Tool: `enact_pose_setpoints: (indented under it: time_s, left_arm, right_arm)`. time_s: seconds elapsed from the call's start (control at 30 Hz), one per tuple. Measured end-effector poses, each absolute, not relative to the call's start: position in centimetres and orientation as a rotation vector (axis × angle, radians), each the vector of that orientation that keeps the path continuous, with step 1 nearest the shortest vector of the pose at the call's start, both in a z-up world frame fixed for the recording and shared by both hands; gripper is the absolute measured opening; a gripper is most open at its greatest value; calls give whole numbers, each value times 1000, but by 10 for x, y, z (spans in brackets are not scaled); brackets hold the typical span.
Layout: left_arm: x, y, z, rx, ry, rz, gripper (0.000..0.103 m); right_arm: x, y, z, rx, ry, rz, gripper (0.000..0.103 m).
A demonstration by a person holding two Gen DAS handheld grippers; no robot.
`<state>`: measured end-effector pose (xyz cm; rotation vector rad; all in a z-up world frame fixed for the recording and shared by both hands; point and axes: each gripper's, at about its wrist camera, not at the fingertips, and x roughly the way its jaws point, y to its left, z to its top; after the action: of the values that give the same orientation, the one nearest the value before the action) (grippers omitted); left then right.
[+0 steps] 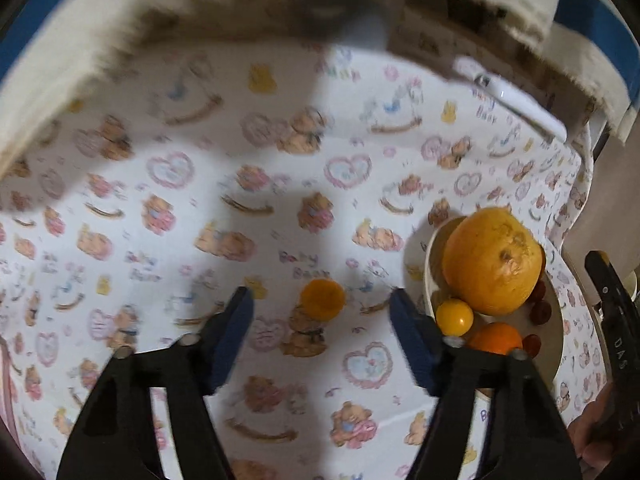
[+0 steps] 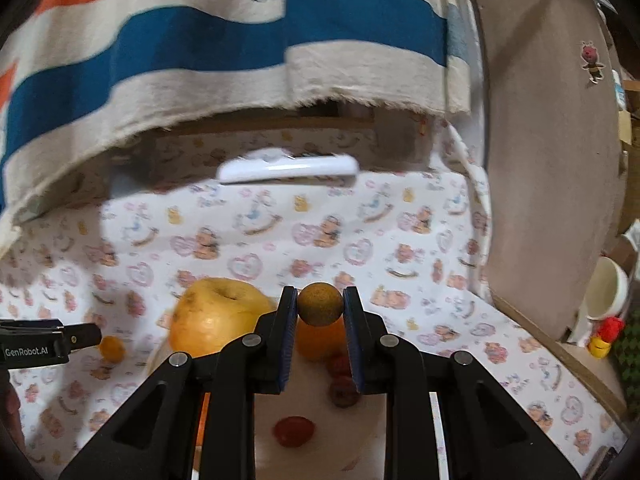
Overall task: Organize fruits
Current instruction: 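Grasp the small orange kumquat with the left tool while the right tool holds the yellow fruit, then carry the kumquat over the plate with the left tool while the right tool holds the yellow fruit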
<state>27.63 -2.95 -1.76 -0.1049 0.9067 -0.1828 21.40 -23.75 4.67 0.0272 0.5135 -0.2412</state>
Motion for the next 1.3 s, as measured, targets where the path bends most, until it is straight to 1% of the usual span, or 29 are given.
enact_pose_setpoints:
  time_s: [0.23,0.27,0.33,0.4,0.47,0.67,0.93,1.1,1.2,1.3]
  left_arm:
    - [289,-43,-30,-47,938,-138,60]
    - [291,-43,-32,-46,945,-135,58]
    - [293,-44,-35,-43,954,-133,50]
    - [293,-45,-38,-42,960,-133,36]
    - [293,-47,-41,-38,974,-141,29]
    - [274,-43,-30,1,927,-130,28]
    - [229,-52,12,14,829,-200,28]
    - [213,-79,32,40,802,-271,28]
    - [210,-101,34,53,799,-316,28]
    - [204,-121,33,67,806,-357,28]
  right_arm:
    - [214,-251,51,72,534,-257,24]
    - [214,-251,51,72,533,-257,24]
    - [214,-250,53,63,528,-257,24]
    - [213,-246,54,37,516,-260,24]
    - [212,-242,55,10,504,-268,24]
    - [212,-245,57,37,523,-248,24]
    - [206,-264,75,151,565,-181,24]
    - [207,-269,81,140,593,-125,24]
    - [212,-268,79,117,636,-71,24]
    - [217,-273,74,154,692,-6,24]
